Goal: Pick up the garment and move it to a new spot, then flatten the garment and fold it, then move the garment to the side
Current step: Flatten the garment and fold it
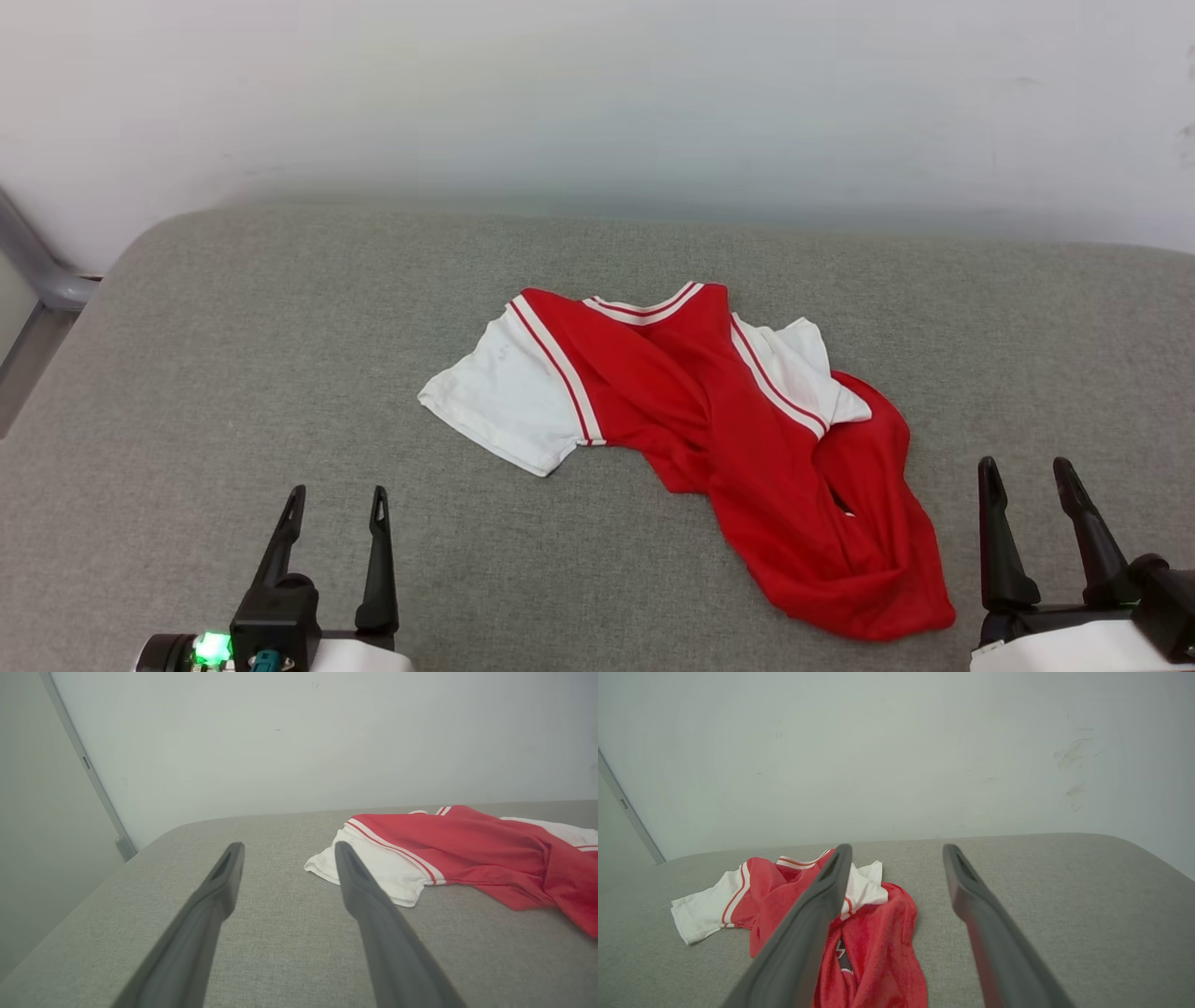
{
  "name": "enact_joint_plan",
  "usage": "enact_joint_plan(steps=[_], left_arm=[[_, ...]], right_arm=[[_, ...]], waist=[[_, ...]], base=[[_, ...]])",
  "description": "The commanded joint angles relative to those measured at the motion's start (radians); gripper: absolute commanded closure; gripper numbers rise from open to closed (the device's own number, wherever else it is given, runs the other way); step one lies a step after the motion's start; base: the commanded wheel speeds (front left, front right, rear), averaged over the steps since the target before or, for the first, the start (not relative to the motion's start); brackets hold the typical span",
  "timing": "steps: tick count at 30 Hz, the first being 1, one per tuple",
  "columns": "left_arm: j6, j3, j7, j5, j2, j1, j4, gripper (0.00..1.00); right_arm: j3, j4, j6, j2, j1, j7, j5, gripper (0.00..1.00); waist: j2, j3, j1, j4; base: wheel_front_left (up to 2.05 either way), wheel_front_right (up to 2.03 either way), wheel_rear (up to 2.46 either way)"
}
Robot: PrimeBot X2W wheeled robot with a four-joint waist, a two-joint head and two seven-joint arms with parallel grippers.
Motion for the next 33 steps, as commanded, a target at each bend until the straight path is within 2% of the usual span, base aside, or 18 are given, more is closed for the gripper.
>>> enact_joint_plan(steps=[1,11,23,33], left_arm=[[-0.009,0.009,-0.003,0.010,-0.005,0.012,0.003,0.00],[-0.050,0.043,-0.003,0.044,-0.031,0.018,0.013,0.00],[-0.078,0.066,-0.003,0.070,-0.051,0.014,0.023,0.00],[-0.095,0.062,-0.003,0.084,-0.062,-0.022,0.018,0.00]], right_arm=[[0.002,0.002,-0.001,0.001,0.010,-0.002,0.002,0.00],[-0.002,0.008,-0.001,0.001,0.010,-0.002,0.010,0.00],[-0.006,0.002,-0.001,0.001,-0.003,-0.002,0.010,0.00],[-0.064,-0.068,-0.001,0.001,-0.176,-0.002,-0.091,0.00]], waist=[[0.0000,-0.001,0.0000,-0.002],[0.0000,-0.004,0.0000,-0.005],[0.0000,-0.009,0.0000,0.000],[0.0000,0.027,0.0000,0.024]], base=[[0.00,0.00,0.00],[0.00,0.00,0.00],[0.00,0.00,0.00],[0.00,0.00,0.00]])
